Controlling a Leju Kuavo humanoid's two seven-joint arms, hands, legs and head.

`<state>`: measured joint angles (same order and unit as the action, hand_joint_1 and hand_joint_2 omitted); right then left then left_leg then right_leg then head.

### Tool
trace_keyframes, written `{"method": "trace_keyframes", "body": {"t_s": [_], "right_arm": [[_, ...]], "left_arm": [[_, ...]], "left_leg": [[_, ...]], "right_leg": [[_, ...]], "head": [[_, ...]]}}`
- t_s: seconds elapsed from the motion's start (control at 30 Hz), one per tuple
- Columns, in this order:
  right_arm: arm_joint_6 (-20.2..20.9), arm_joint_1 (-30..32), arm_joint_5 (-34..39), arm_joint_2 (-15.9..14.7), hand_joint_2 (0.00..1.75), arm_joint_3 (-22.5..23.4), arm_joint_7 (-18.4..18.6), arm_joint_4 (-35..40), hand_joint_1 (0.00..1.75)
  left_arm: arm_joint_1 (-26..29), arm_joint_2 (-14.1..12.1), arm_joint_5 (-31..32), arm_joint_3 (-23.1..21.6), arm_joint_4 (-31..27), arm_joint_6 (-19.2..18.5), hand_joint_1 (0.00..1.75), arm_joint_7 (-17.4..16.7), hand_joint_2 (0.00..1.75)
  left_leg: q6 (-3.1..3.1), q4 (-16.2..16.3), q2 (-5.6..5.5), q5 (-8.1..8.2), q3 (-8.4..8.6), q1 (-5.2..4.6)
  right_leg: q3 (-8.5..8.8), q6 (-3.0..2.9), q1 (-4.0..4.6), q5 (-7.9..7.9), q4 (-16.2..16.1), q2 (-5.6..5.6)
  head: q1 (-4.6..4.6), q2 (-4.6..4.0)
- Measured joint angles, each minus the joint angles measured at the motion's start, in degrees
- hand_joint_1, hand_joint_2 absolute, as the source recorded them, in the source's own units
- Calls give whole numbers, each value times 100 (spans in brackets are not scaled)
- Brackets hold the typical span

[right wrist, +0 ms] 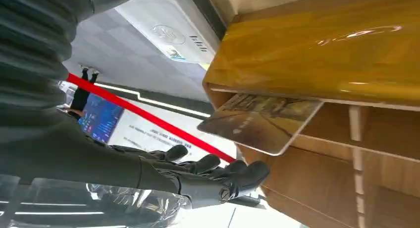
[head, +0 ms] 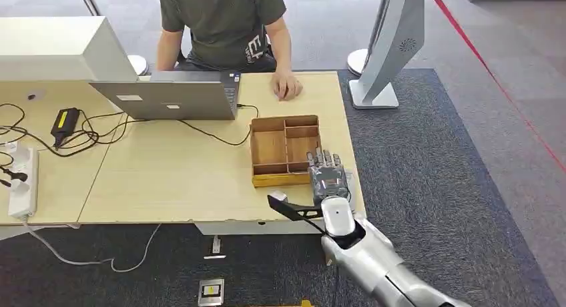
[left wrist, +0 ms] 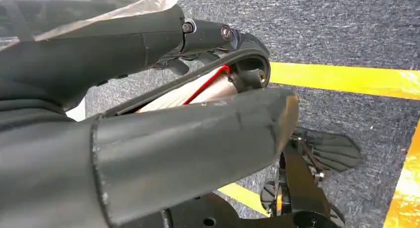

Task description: Pass the card to the sensor for recognition and then transmit it.

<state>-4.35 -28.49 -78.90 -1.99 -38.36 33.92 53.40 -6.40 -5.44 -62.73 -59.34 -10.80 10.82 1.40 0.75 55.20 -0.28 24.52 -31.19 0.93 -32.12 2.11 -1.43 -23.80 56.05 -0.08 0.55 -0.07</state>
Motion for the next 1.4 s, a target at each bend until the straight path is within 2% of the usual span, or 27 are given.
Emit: {"method": "trace_keyframes", "body": {"t_s": [0.5,1.0,1.03,1.4], "right_arm": [[-52,-120,-85,227,175,-39,-35,-251,0],[127,-218,30,199,175,-77,2,-315,0],[129,-218,31,199,175,-81,2,-315,175],[273,-308,334,219,175,-140,-46,-251,175]], "left_arm": [[2,0,-35,0,0,2,0,-39,0],[4,0,-22,0,0,17,0,-70,0],[4,-2,-26,0,0,19,0,-70,0],[3,0,-59,0,0,63,0,-101,0]], "left_leg": [[0,0,0,0,0,0],[0,0,0,0,0,0],[0,0,0,0,0,0],[0,0,1,0,3,0]], "right_leg": [[0,0,0,0,0,0],[0,0,0,0,0,0],[0,0,0,0,0,0],[1,0,0,0,0,0]], "head": [[0,-2],[-2,0],[0,-2],[0,-2]]}}
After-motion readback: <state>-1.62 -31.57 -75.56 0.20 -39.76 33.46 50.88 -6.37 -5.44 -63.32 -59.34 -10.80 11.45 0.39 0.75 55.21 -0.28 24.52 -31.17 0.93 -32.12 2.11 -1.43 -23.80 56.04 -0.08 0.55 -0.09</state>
